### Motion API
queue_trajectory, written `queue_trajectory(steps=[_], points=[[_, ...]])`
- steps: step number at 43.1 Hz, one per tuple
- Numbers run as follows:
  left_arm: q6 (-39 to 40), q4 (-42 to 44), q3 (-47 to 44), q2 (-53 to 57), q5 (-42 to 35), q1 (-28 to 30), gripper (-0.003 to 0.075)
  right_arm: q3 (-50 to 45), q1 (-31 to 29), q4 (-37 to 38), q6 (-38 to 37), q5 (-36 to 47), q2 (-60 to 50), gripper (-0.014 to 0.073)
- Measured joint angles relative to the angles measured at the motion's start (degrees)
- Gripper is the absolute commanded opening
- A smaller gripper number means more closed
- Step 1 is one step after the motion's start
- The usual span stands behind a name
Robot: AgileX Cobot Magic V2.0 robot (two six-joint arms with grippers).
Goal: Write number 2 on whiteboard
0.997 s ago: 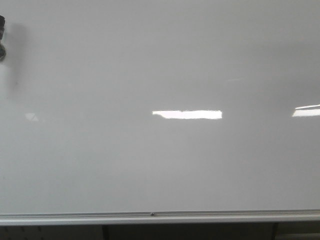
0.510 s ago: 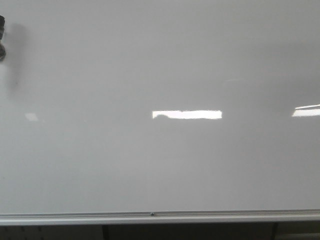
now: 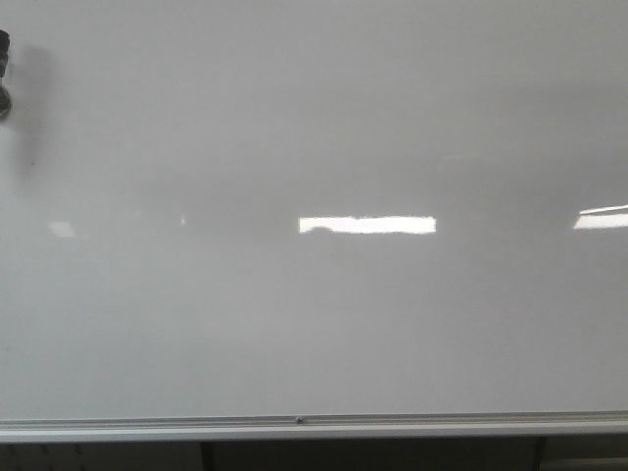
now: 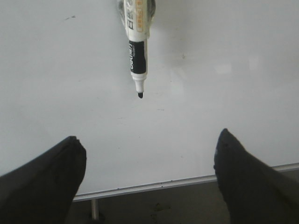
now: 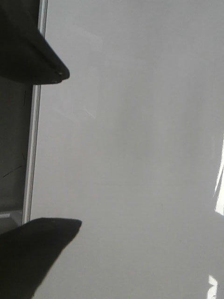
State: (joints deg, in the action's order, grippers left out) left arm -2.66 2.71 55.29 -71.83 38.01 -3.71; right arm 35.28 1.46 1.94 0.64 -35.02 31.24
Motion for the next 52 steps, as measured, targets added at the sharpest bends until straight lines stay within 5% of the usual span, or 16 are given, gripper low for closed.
queue_trajectory(steps=[33,52], points=[[0.00,0.22,5.06,-17.41,-15.05,-0.18,0.0433,0.00,0.00,0.00,-0.13,0.00,0.00,0.0604],[0.00,1.32,5.14,-18.87,-17.03,-0.18,0.0195,0.00,0.00,0.00,-0.13,0.10,0.00,0.0604]])
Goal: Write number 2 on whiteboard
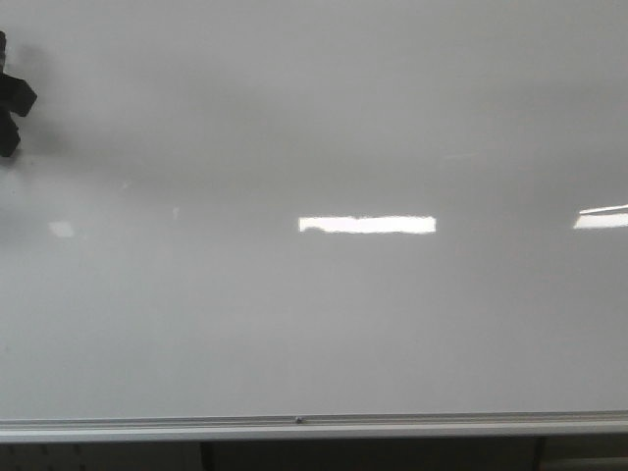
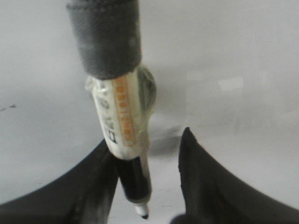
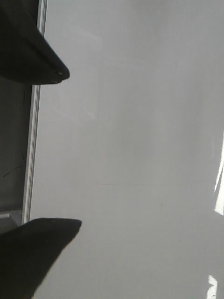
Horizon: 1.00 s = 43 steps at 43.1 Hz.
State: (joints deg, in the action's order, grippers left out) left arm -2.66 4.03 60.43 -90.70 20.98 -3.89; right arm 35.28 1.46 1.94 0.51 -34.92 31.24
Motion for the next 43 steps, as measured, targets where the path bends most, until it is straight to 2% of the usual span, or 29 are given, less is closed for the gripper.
queue_trajectory(steps=[18,28,34,43], points=[[0.00,2.32,0.00,0.00,-1.29,0.00,0.0086,0.00,0.00,0.00,0.00,0.00,0.00,0.0604],[0.00,2.32,0.00,0.00,-1.16,0.00,0.0060,0.00,0.00,0.00,0.00,0.00,0.00,0.0604],[0.00,2.32,0.35,2.29,2.36,-0.41,0.0060,0.00,0.00,0.00,0.00,0.00,0.00,0.0604],[-3.20,2.47,3.99,8.32,15.01,-4.10,0.0060,0.00,0.00,0.00,0.21,0.00,0.00,0.0604]])
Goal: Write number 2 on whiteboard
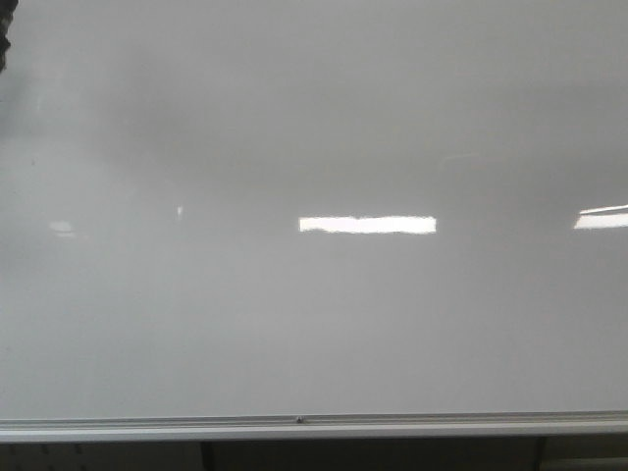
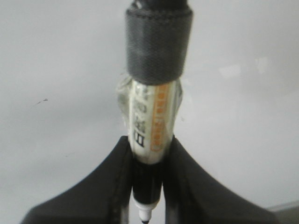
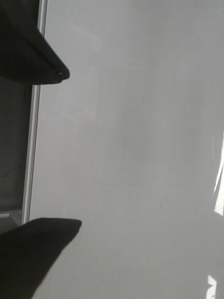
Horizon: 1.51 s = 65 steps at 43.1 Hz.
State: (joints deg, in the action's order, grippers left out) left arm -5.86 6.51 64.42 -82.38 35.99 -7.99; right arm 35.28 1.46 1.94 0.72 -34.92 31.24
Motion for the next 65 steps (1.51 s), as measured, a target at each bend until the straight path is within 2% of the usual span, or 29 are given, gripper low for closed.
queue_trajectory(steps=[13,21,27,33,38,45,53,61,65], points=[[-13.39,-0.64,4.88,6.87,20.67,-13.44,0.0060,0.00,0.00,0.00,-0.10,0.00,0.00,0.0604],[-21.45,-6.14,6.10,7.14,31.44,-22.53,0.0060,0.00,0.00,0.00,-0.10,0.00,0.00,0.0604],[-24.81,-10.28,6.10,7.14,34.14,-28.42,0.0060,0.00,0.00,0.00,-0.10,0.48,0.00,0.0604],[-26.05,-10.76,6.10,7.14,34.35,-33.19,0.0060,0.00,0.14,-0.11,-0.10,0.96,0.09,0.0604],[-27.05,-10.76,6.38,7.14,34.85,-36.33,0.0060,1.40,2.55,-1.28,1.39,-1.38,1.60,0.0604],[-27.75,-10.88,6.42,7.14,35.17,-39.30,0.0060,6.94,8.80,-5.96,9.21,-9.91,7.12,0.0604],[-28.12,-10.88,6.42,7.14,35.31,-40.72,0.0060,13.24,17.28,-14.45,24.66,-17.57,14.66,0.0604],[-28.82,-10.88,6.42,7.14,35.31,-40.81,0.0060,18.30,27.12,-20.95,39.49,-18.70,22.37,0.0604],[-29.39,-10.88,6.42,7.14,35.31,-40.81,0.0060,20.53,32.23,-21.76,43.97,-18.55,26.13,0.0604]])
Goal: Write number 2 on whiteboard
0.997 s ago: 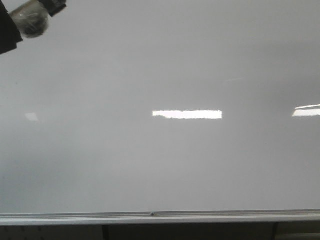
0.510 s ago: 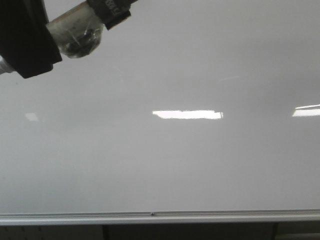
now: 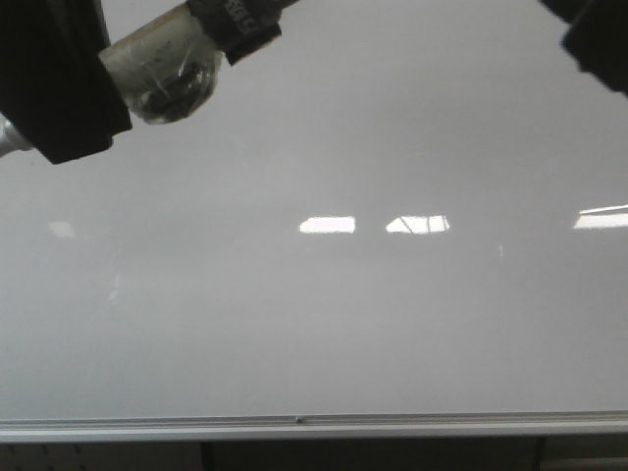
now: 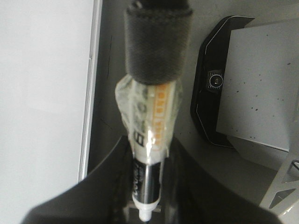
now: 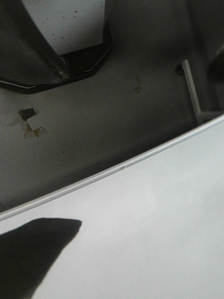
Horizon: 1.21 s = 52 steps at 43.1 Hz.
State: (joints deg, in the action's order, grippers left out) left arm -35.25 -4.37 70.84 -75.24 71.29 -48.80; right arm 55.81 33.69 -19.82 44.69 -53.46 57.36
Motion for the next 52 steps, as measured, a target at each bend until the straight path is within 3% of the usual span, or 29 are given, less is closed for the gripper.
queue_trajectory(steps=[13,29,42,52], points=[[-1.89,0.00,0.00,0.00,-1.21,0.00,0.0060,9.24,10.79,-0.56,4.65,1.77,12.34,0.0585],[-3.36,0.00,0.00,0.00,-2.06,0.00,0.0060,13.34,12.13,-3.67,5.33,2.11,17.94,0.0444],[-3.36,0.00,0.00,0.00,-2.17,0.00,0.0060,13.34,12.13,-4.91,5.37,2.11,17.94,0.0194],[-3.36,0.00,0.00,0.00,-2.17,0.00,0.0076,13.34,12.13,-4.91,5.46,2.11,17.94,0.0067]])
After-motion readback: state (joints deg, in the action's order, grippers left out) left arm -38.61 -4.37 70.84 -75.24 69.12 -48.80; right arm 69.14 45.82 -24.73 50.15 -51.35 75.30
